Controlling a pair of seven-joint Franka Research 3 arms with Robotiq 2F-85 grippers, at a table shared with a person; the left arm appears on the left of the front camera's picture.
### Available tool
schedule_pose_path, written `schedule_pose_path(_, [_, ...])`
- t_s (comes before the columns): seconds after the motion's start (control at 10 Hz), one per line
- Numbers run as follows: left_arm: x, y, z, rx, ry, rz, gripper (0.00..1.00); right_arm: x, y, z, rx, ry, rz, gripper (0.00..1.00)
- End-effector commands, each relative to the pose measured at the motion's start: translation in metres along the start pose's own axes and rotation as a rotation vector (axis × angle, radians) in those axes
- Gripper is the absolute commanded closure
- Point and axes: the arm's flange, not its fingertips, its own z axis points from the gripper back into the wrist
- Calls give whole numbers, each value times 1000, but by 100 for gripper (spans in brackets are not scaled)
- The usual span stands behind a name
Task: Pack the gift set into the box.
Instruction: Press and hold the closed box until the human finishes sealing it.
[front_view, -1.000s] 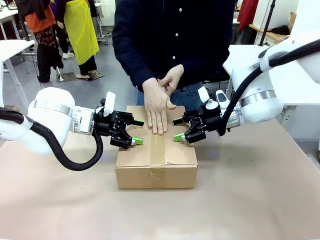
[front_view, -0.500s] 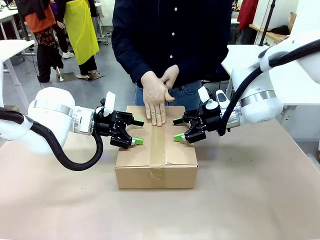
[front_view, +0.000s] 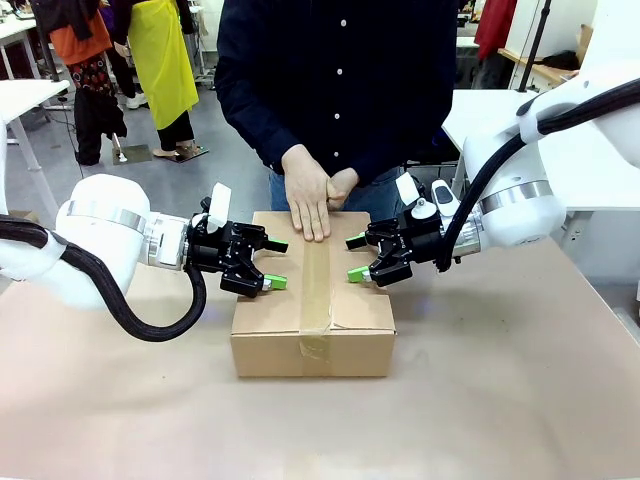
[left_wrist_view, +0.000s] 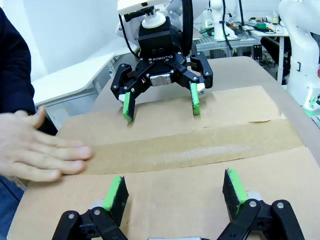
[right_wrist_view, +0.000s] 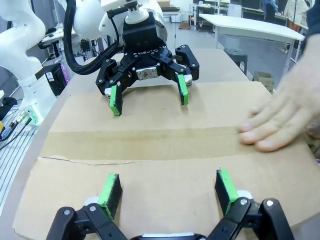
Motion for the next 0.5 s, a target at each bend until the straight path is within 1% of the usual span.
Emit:
schedule_pose_path(0.0, [-2,-1,1,-11,-3,-6,0,0,0,-1,-2,-2,3,0])
schedule_pose_path(0.4, [-2,-1,1,-11,-3,-6,0,0,0,-1,-2,-2,3,0])
